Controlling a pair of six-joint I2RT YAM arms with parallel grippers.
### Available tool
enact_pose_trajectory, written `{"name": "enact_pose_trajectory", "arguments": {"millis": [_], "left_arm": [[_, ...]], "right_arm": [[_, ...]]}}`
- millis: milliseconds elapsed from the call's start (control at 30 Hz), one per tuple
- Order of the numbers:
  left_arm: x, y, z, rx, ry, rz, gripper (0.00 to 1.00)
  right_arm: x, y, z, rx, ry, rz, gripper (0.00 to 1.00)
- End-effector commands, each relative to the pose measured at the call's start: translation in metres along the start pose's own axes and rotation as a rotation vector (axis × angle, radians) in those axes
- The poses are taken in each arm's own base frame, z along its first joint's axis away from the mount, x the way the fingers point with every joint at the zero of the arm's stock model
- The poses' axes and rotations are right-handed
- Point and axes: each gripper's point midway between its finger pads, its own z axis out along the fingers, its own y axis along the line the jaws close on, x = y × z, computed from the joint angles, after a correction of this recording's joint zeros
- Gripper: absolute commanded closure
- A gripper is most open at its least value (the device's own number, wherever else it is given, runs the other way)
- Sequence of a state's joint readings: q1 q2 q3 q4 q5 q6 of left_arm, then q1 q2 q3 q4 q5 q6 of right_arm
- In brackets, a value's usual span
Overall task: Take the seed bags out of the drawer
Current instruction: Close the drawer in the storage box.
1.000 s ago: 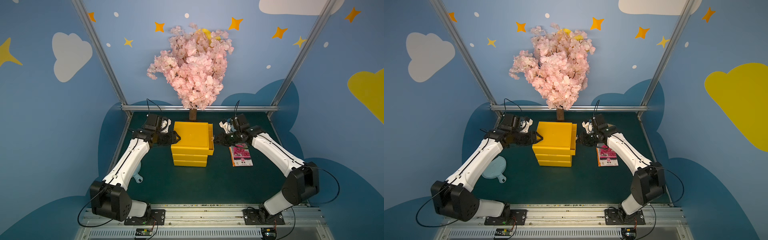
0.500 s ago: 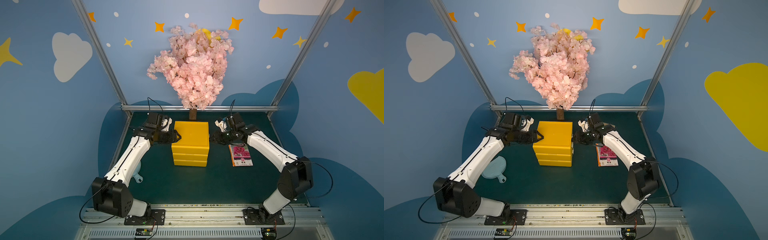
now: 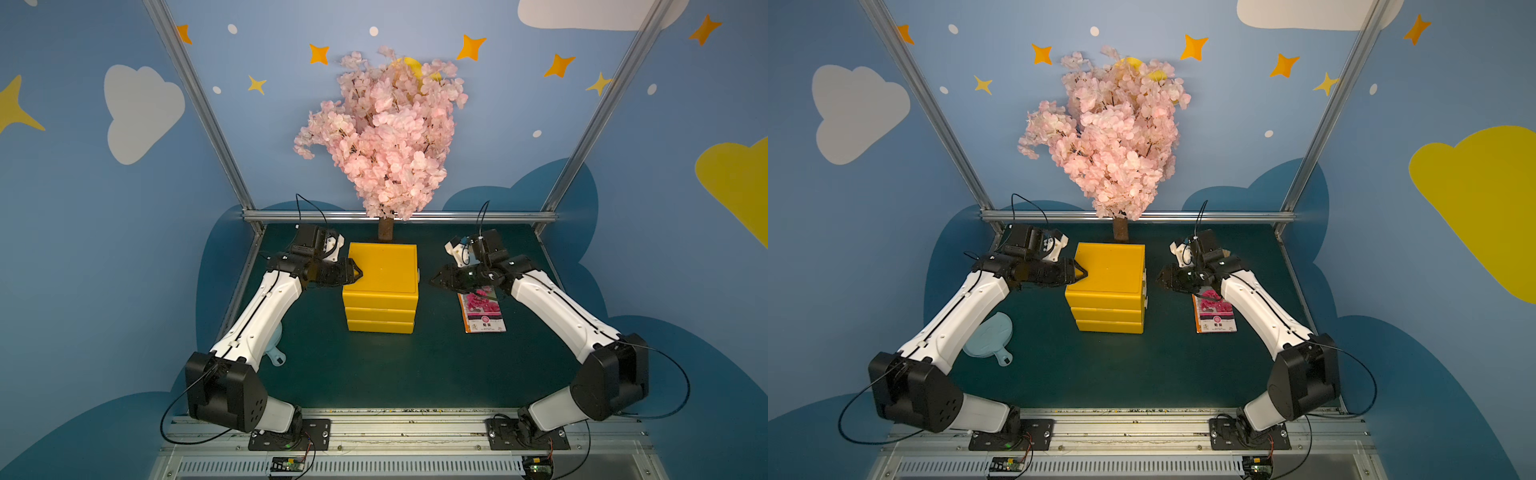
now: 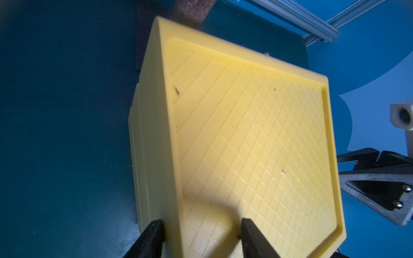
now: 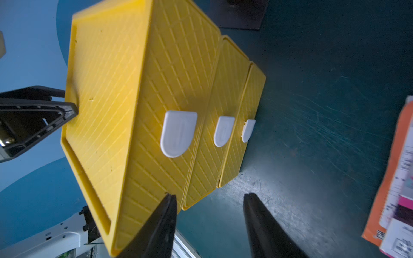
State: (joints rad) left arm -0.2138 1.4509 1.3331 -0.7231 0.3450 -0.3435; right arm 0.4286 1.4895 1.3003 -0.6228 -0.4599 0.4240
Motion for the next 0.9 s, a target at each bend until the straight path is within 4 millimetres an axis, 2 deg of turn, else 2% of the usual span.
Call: {"name": "enact_pose_trajectory", "arguments": {"millis": [0,167,333,567,867], "left_arm": [[0.026,0.008,0.014,-0.02,0.087,-0.024,0.43],[0.024,0.005,0.01,-0.018,0.083,-0.021,0.43],[0.02,0.003,0.008,-0.017,0.071,-0.016,0.43],[0.016,0.002,0.015,-0.006,0.083,-0.017,0.43],[0.014,-0.003,0.018,0.026,0.089,-0.014,0.43]], "right_arm": [[0.007,-0.005,-0.015,0.017,-0.014,-0.009,0.43],[0.01,-0.007,-0.015,-0.058,-0.045,0.057,0.43],[0.006,-0.009,-0.002,-0.177,-0.093,0.164,0.43],[-0.006,-0.012,0.02,-0.283,-0.133,0.261,0.42],[-0.001,-0.021,0.058,-0.374,-0.107,0.374,0.4]]}}
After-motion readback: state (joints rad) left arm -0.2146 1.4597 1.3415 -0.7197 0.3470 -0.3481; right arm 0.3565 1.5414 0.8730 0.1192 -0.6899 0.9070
